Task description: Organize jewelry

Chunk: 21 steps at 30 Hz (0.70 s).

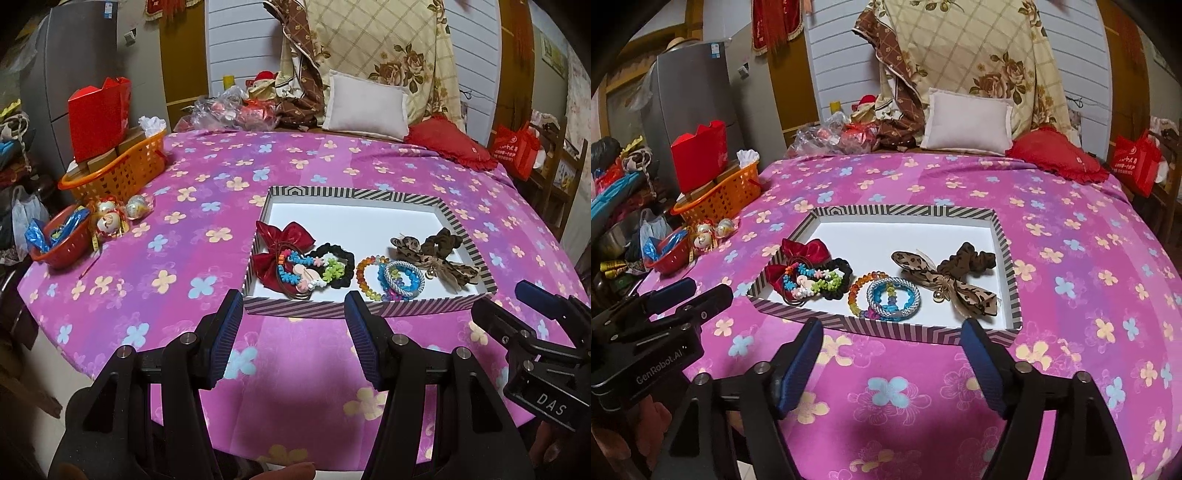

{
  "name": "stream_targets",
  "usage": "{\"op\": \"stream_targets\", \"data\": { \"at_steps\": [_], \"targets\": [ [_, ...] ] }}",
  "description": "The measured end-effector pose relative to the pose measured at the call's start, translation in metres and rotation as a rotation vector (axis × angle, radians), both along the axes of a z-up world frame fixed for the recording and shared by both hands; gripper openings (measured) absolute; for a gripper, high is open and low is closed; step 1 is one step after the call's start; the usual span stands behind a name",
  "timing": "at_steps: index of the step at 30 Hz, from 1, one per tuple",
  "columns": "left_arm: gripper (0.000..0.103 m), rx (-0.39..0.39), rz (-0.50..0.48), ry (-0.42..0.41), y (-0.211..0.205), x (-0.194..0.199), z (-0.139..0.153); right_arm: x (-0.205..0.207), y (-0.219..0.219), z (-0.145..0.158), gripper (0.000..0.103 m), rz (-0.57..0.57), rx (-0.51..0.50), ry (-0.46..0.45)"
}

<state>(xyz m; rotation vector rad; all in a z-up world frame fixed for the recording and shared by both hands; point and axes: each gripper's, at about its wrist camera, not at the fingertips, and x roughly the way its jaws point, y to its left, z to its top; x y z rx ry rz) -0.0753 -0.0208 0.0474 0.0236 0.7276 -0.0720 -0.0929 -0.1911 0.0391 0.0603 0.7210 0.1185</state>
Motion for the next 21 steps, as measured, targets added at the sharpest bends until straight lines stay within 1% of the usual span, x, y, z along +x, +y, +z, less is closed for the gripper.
{"op": "stream_targets", "data": {
  "at_steps": [21],
  "targets": [
    [0.057, 0.004, -0.005, 0.014, 0.0018, -0.0001, -0.005, 0.0037, -0.0009, -0.0074, 0.078, 0.0, 0.001, 0.035]
  ]
}}
